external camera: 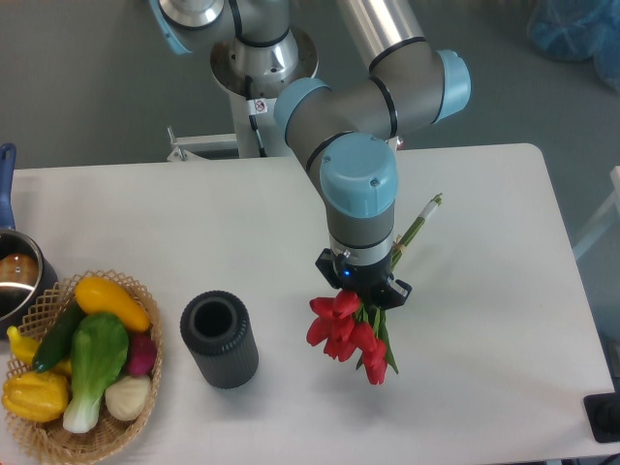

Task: Insert the flowers into the vase
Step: 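Hold the red tulip bunch in the gripper and begin moving toward the vase, then carry the tulips over the dark grey vase, stems pointing down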

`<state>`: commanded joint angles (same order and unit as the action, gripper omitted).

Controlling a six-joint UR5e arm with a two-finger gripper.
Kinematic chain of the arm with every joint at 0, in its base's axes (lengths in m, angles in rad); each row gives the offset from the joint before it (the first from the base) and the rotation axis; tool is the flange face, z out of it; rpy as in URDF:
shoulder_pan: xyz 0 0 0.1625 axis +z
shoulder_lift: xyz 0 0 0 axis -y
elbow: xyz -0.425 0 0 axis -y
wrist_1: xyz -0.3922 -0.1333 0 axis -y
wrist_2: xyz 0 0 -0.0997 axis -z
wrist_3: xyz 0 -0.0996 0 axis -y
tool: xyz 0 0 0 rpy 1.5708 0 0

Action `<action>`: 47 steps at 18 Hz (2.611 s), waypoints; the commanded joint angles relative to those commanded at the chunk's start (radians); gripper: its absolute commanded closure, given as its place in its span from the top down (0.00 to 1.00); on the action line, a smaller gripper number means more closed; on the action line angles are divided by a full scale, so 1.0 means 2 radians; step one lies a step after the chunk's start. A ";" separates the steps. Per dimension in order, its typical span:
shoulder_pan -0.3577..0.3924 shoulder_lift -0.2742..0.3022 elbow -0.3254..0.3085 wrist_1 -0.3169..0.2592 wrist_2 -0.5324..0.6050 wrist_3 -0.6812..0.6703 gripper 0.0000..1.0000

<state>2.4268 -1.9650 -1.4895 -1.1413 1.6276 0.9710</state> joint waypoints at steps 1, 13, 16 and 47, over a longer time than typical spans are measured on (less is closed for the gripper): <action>0.000 0.000 -0.002 0.000 0.000 0.000 0.00; 0.002 0.005 -0.004 0.034 -0.037 0.022 0.00; 0.000 0.011 -0.004 0.066 -0.087 0.011 0.00; 0.010 0.047 0.036 0.246 -0.498 -0.173 0.04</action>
<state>2.4466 -1.8700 -1.4174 -0.6489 0.6309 0.6245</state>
